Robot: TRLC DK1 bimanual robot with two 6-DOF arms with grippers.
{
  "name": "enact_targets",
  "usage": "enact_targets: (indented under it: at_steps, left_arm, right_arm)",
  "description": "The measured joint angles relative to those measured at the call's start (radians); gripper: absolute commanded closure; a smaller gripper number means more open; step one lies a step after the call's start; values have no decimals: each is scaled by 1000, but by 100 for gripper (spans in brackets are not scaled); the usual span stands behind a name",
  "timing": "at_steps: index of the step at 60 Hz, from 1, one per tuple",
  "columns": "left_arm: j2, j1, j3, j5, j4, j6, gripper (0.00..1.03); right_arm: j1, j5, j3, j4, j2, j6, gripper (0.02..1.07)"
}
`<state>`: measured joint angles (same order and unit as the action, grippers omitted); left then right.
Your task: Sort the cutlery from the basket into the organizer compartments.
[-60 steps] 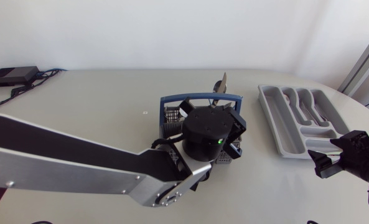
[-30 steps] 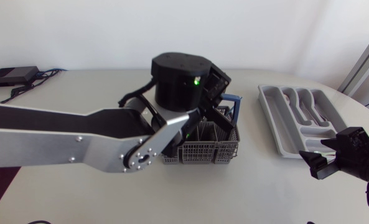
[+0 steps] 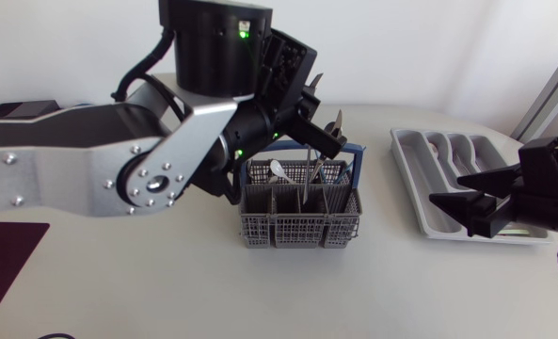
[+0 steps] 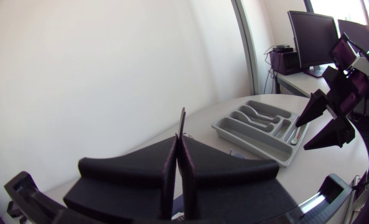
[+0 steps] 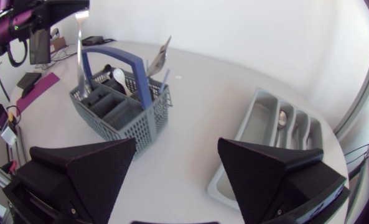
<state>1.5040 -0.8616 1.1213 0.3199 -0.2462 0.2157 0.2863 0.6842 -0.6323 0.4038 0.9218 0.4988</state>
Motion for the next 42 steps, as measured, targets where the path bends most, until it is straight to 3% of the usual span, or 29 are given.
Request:
enact_targets:
  at_steps: [23, 42]
  left_arm:
    - [17, 99, 108, -264, 176, -219, 100]
    - [106, 101, 159, -370, 236, -288, 100]
  right_arm:
    - [-269, 79, -141, 64, 43, -188, 13]
    - [-373, 80, -222, 10, 161, -303, 15]
